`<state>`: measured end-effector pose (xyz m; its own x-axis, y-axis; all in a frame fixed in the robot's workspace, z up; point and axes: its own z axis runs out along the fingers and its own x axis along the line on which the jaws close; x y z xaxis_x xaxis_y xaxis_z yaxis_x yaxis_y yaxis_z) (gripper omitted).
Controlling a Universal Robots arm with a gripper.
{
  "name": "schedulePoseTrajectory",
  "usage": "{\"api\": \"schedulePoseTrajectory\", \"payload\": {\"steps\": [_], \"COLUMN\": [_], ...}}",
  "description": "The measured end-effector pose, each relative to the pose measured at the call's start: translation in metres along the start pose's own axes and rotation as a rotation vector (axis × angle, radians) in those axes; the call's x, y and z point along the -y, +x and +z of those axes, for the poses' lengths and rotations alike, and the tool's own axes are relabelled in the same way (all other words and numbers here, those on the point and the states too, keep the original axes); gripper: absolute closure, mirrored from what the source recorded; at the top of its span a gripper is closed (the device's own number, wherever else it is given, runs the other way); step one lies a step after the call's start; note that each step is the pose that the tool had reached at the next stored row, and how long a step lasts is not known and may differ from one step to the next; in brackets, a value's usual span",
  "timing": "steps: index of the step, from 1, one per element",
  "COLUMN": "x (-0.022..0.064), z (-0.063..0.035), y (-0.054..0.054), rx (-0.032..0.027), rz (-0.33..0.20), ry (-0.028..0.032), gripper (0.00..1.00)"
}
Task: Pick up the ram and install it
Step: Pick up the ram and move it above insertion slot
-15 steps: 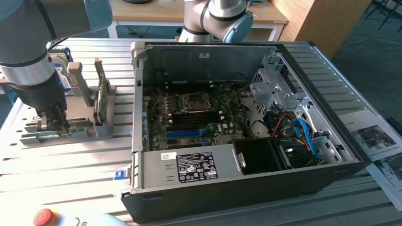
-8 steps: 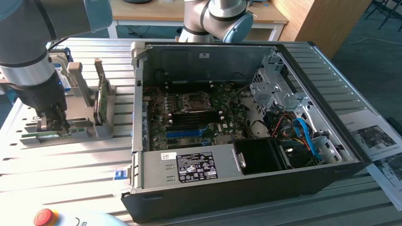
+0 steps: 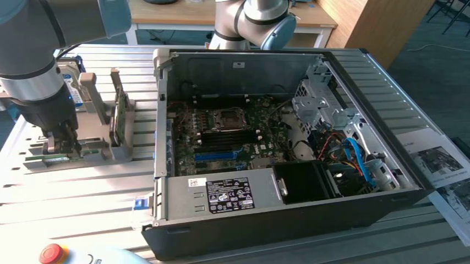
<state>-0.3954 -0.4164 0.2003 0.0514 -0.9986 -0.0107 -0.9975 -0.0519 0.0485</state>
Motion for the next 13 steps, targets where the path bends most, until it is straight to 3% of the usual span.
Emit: {"api": "schedulePoseTrajectory", "payload": {"steps": [13], "x": [0.0], "z": [0.0], "y": [0.0], "rx": [-0.0002], "rz": [-0.005], "ry": [0.0], "gripper": [0.79]}}
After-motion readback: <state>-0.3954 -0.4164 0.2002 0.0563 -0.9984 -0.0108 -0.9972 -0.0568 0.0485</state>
